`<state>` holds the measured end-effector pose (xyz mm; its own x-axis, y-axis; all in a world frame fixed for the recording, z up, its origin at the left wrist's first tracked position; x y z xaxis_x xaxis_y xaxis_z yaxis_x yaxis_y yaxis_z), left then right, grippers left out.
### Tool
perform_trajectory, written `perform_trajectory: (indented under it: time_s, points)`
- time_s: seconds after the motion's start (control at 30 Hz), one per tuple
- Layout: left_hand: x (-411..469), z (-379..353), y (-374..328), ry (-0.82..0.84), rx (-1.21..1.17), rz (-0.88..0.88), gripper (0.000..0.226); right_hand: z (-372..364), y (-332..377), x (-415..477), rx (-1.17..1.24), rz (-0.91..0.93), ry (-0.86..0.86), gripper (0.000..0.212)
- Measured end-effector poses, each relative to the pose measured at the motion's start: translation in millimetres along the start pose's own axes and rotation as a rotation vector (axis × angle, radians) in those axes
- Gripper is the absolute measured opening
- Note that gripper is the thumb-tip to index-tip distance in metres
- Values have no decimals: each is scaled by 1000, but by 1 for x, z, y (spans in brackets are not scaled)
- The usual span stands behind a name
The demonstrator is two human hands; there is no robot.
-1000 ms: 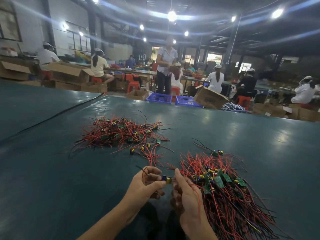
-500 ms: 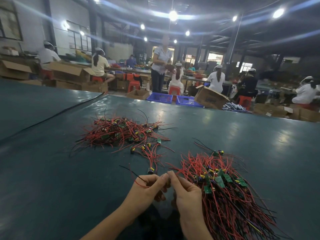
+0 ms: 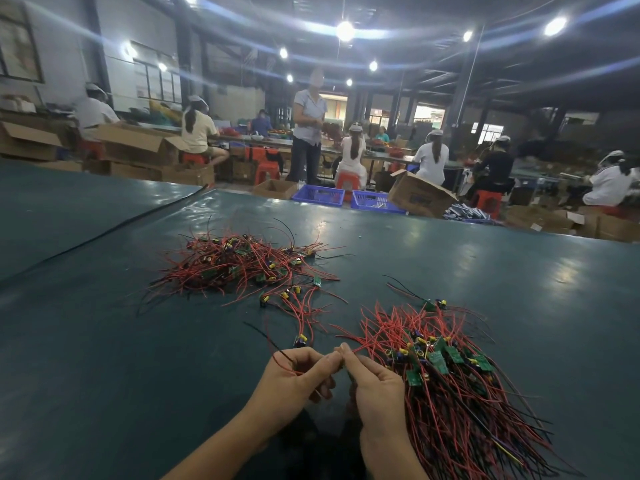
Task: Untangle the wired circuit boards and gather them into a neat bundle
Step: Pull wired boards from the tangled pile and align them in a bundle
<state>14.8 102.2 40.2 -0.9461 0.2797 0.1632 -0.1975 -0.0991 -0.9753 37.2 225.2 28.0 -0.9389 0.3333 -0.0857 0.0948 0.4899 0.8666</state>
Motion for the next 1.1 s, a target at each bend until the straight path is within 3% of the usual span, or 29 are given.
perform_trajectory:
  time_s: [0.33,0.47,0.6,0.8,0.97,1.1]
  points:
    - [2,-2,-8,-12,-88,-29,28,32,18,13,162,-27,-198,14]
    - [2,6,-10,-33,-133,-10,27,35,32,17,225,61,-136,13]
    - [3,15,-11,-37,-134,0,28,25,40,13,90,169,-63,16]
    - [4,14,-10,34,-89,-15,30,17,33,14,338,30,15,19]
    - [4,14,-12,85,-36,-31,31,19,25,12,368,-100,37,30]
    - [2,14,-12,85,-33,-22,34,29,29,15,322,-57,-55,29]
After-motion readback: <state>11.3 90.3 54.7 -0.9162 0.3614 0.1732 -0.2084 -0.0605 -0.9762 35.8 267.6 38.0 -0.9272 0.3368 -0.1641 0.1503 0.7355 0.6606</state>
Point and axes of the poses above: each hand's wrist, its own x-axis towards the middle knuckle, its own z-axis out of the back of the hand, y = z × x, the point moved 8 cm from there along x, towards the middle knuckle, and after that the axes turned 12 degrees about x, right-handed, at the moved point
